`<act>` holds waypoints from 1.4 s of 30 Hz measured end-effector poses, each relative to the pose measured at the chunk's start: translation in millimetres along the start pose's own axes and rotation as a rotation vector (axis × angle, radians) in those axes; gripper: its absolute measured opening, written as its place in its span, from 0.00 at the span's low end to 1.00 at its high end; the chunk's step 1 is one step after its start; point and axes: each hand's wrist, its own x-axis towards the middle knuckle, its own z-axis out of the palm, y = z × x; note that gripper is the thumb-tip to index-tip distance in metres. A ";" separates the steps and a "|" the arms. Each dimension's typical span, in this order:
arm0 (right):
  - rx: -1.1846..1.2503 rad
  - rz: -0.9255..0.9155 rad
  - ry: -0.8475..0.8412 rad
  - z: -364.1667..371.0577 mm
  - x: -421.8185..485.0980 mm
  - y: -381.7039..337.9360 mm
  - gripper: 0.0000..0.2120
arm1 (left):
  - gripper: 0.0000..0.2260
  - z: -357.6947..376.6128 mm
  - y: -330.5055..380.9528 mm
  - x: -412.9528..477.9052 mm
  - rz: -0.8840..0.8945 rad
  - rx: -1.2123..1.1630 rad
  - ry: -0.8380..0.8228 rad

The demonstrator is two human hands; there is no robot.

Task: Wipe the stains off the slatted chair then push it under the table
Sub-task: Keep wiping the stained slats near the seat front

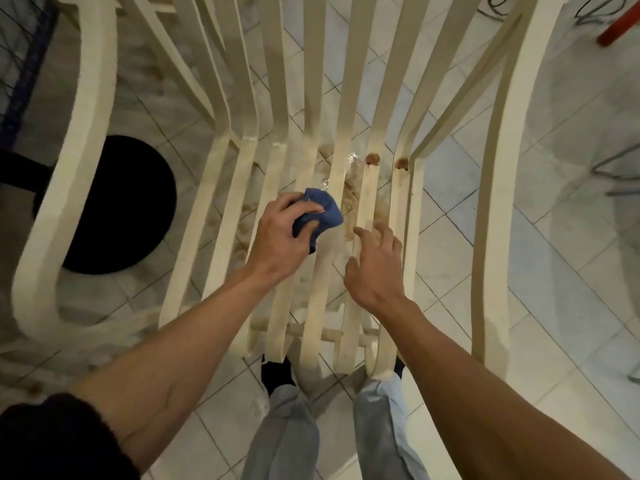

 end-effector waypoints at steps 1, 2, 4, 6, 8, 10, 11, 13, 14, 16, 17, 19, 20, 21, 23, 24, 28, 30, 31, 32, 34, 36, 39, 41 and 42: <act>0.029 0.012 0.020 -2.6 9.0 -4.1 0.27 | 0.12 6.0 4.5 16.3 0.011 0.004 -0.015; 0.049 0.022 0.040 -5.0 18.2 -6.9 0.27 | 0.12 12.0 7.8 31.8 0.022 0.010 -0.034; 0.070 0.037 0.083 -9.3 36.1 -8.5 0.27 | 0.12 22.8 14.0 61.9 0.058 0.032 -0.069; 0.106 0.091 0.098 -14.6 51.3 -5.7 0.26 | 0.13 32.9 19.1 89.3 0.079 0.067 -0.081; 0.142 0.174 0.085 -18.9 62.2 0.1 0.27 | 0.13 43.1 23.2 114.7 0.081 0.099 -0.094; 0.152 0.228 0.045 -20.3 67.9 6.3 0.27 | 0.13 54.6 26.8 138.3 0.101 0.123 -0.120; 0.151 0.238 0.026 -20.0 69.9 8.1 0.27 | 0.13 60.4 28.6 148.8 0.112 0.141 -0.142; 0.145 0.249 0.012 -18.3 72.4 8.6 0.28 | 0.13 72.2 30.3 165.7 0.131 0.196 -0.207; 0.139 0.255 0.013 -17.4 73.5 8.2 0.28 | 0.13 76.8 30.8 171.0 0.152 0.226 -0.245; 0.128 0.262 0.012 -16.9 74.8 7.4 0.28 | 0.13 83.5 28.1 176.1 0.192 0.261 -0.297; 0.123 0.263 0.009 -16.9 75.4 7.8 0.28 | 0.13 85.8 24.3 177.2 0.200 0.274 -0.312; 0.109 0.263 0.010 -16.1 76.4 9.6 0.27 | 0.14 89.8 16.6 178.0 0.205 0.318 -0.352; 0.106 0.264 0.015 -15.4 77.1 10.3 0.27 | 0.14 91.1 14.2 178.3 0.202 0.345 -0.380; 0.105 0.268 0.017 -14.5 77.3 10.4 0.27 | 0.15 91.2 14.2 177.4 0.194 0.368 -0.413; 0.107 0.268 0.023 -13.1 77.0 10.0 0.28 | 0.15 89.4 14.7 172.4 0.170 0.416 -0.473; 0.109 0.262 0.027 -12.8 76.7 9.6 0.28 | 0.15 87.6 13.9 168.3 0.167 0.430 -0.493; 0.119 0.254 0.026 -13.6 75.9 9.5 0.28 | 0.14 83.7 9.3 160.6 0.204 0.397 -0.489; 0.120 0.261 0.008 -13.8 75.1 9.5 0.30 | 0.12 85.4 15.0 169.8 0.219 0.341 -0.479; 0.125 0.261 0.002 -13.6 74.6 9.4 0.31 | 0.12 87.4 17.2 175.6 0.218 0.317 -0.470; 0.134 0.260 0.004 -13.5 74.3 9.5 0.31 | 0.13 89.9 19.0 179.2 0.209 0.325 -0.448; 0.166 0.263 0.016 -14.5 74.5 9.7 0.32 | 0.14 95.4 17.4 179.5 0.192 0.395 -0.426; 0.207 0.273 0.021 -15.3 74.3 8.6 0.32 | 0.14 97.6 12.6 170.8 0.186 0.412 -0.447; 0.210 0.271 0.018 -16.1 73.2 6.8 0.31 | 0.15 89.0 12.6 160.3 0.214 0.377 -0.509; 0.182 0.282 -0.002 -16.8 72.6 6.4 0.31 | 0.14 82.6 16.5 158.6 0.243 0.370 -0.567; 0.160 0.289 -0.011 -17.5 72.3 6.1 0.32 | 0.13 81.4 19.0 158.8 0.267 0.380 -0.574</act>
